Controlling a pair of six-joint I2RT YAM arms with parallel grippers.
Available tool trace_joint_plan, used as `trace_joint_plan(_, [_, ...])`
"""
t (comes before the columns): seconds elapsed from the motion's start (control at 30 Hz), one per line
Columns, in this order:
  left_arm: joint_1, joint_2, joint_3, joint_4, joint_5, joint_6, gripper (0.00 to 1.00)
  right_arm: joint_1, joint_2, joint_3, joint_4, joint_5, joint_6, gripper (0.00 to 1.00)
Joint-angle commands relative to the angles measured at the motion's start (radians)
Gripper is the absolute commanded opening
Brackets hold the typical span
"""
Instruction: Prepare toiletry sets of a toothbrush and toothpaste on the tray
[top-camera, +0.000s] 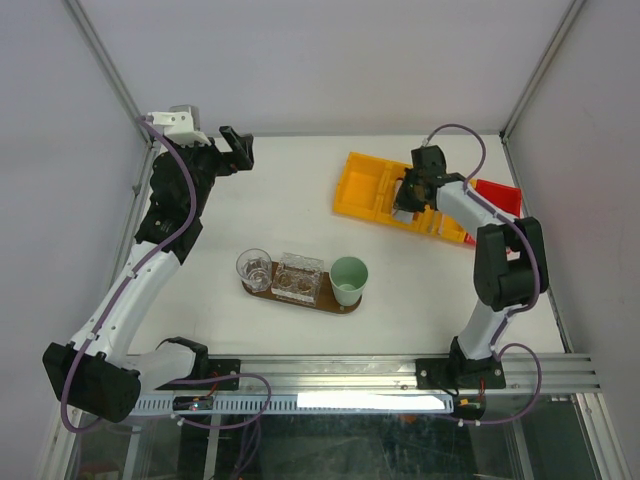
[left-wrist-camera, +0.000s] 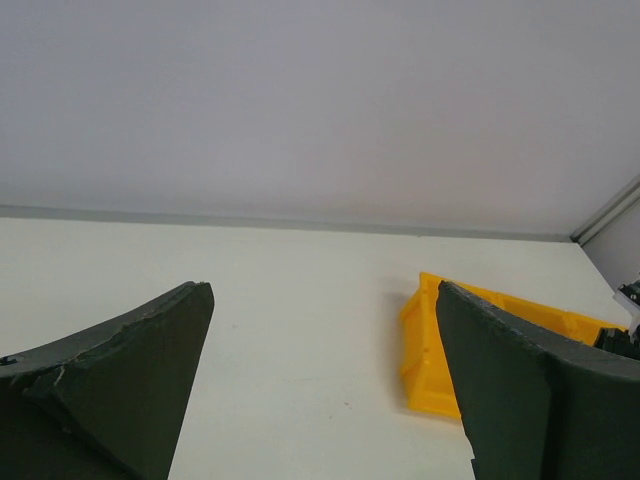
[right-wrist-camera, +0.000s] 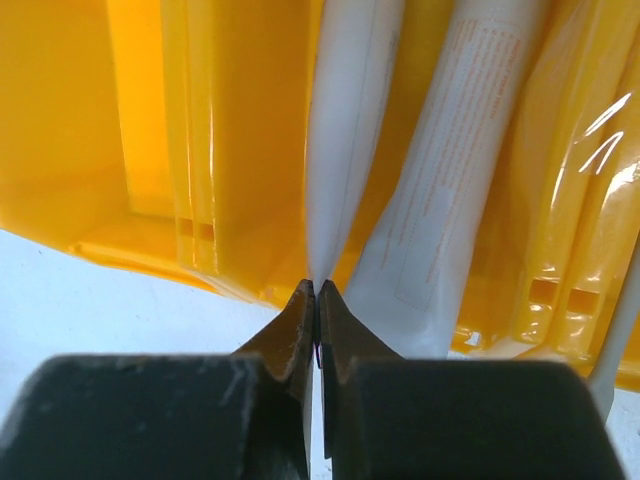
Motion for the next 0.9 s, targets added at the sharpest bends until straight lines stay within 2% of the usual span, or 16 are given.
trace_joint_plan(0.0, [0.014,-0.002,0.041,0.012,0.033,-0.015,0.99,-0.002,-0.095,0.048,0.001,-0.01,-0.025,0.0])
trace_joint_plan(0.3, [0.013,0.018,0.061,-0.006,0.079,-0.031,0.99,-0.062,-0.256,0.048,-0.038,-0.125,-0.023,0.0])
trace_joint_plan(0.4, [0.012,0.035,0.069,-0.011,0.125,-0.041,0.99,-0.099,-0.307,0.029,-0.054,-0.224,-0.05,0.0])
trace_joint_plan(0.5, [0.012,0.063,0.086,-0.013,0.22,-0.061,0.99,-0.125,-0.381,-0.014,-0.052,-0.374,-0.1,0.0])
trace_joint_plan(0.67, [-0.018,0.124,0.123,0.001,0.46,-0.081,0.99,-0.126,-0.475,-0.024,-0.126,-0.629,-0.251,0.0])
trace_joint_plan(0.73, [-0.063,0.135,0.127,0.004,0.504,-0.068,0.99,-0.126,-0.525,-0.045,-0.104,-0.689,-0.205,0.0])
trace_joint_plan(0.87, [-0.218,0.118,0.113,-0.007,0.481,0.068,0.99,-0.123,-0.618,-0.143,0.066,-0.769,0.041,0.0])
